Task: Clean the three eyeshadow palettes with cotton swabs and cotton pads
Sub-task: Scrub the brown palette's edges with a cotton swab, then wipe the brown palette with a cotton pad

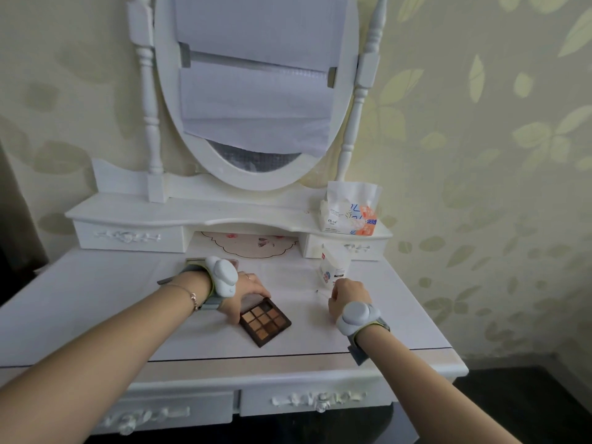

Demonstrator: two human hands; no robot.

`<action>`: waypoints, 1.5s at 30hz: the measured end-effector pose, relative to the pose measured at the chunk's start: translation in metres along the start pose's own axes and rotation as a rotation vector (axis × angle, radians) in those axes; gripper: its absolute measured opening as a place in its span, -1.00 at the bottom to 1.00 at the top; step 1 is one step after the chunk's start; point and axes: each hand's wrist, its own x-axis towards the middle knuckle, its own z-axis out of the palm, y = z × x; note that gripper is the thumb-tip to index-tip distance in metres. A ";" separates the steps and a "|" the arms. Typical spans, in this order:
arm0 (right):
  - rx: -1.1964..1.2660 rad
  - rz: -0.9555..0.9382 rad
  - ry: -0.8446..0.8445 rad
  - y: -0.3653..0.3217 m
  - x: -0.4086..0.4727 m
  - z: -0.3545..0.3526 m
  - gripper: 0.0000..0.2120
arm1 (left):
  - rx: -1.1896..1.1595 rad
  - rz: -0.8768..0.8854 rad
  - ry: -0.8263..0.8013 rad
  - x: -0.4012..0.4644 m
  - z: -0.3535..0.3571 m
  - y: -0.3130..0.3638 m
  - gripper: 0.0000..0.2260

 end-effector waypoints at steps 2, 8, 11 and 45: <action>-0.041 0.019 -0.033 -0.002 0.001 -0.002 -0.76 | 0.000 0.011 -0.009 0.001 0.000 -0.002 -0.29; -0.177 -0.007 -0.068 -0.005 0.004 -0.002 -0.75 | 0.021 0.093 0.055 -0.002 -0.003 0.007 -0.49; -0.218 -0.021 -0.096 -0.005 0.004 -0.004 -0.72 | 0.043 0.075 0.042 0.000 0.001 0.001 -0.34; 0.216 -0.195 -0.512 -0.070 -0.012 -0.009 -0.73 | -0.489 -0.081 0.307 -0.014 0.058 -0.015 -0.31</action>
